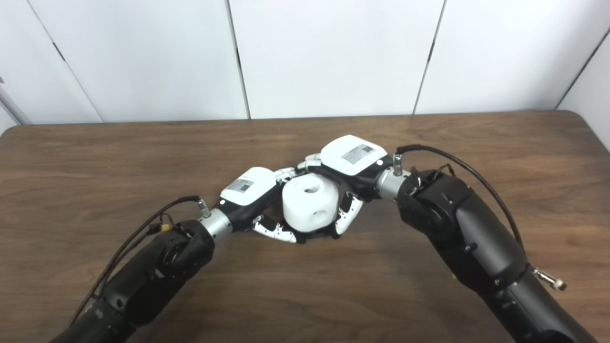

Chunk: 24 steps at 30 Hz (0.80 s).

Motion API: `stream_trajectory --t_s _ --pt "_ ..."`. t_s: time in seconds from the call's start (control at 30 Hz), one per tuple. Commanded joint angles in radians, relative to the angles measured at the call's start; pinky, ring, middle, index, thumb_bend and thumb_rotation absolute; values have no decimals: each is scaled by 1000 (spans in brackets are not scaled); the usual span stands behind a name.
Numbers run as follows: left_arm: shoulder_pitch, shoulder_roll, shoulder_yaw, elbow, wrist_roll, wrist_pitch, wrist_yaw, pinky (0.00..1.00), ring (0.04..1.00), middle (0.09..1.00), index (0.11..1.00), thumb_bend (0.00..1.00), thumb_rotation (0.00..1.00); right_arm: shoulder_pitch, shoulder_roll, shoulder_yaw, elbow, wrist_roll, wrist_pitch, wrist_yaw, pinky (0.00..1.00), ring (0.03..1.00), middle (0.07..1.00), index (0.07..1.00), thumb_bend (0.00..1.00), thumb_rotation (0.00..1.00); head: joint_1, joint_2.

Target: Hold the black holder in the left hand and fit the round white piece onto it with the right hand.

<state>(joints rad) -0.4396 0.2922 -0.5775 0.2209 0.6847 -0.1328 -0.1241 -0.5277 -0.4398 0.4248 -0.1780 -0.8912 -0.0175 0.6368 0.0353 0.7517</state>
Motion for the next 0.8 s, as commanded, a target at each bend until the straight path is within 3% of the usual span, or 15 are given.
stream_trajectory --t_s 0.0,0.43,0.6,0.7,0.77 --pt "55 18 -39 59 13 24 -107 808 935 915 487 523 73 -34 -12 -27 -27 -4 4 -12 738 823 902 1000 1000 340 1 1" --pt "54 25 -39 71 13 5 -98 803 928 914 487 523 72 -9 -27 -110 -23 28 -9 -57 712 778 880 1000 1000 286 -17 -3" --pt "53 26 -36 80 13 -5 -97 804 926 912 487 523 72 -15 -56 -134 -25 39 20 -20 693 781 869 1000 1000 286 -26 -7" --pt "53 27 -34 81 19 -9 -93 801 927 911 487 523 71 -16 -89 -151 -31 43 43 17 674 793 882 1000 989 221 -33 -12" --pt "53 26 -30 86 14 -11 -91 796 926 909 487 524 71 -5 -105 -175 -27 59 42 0 652 788 870 1000 936 151 -35 -18"
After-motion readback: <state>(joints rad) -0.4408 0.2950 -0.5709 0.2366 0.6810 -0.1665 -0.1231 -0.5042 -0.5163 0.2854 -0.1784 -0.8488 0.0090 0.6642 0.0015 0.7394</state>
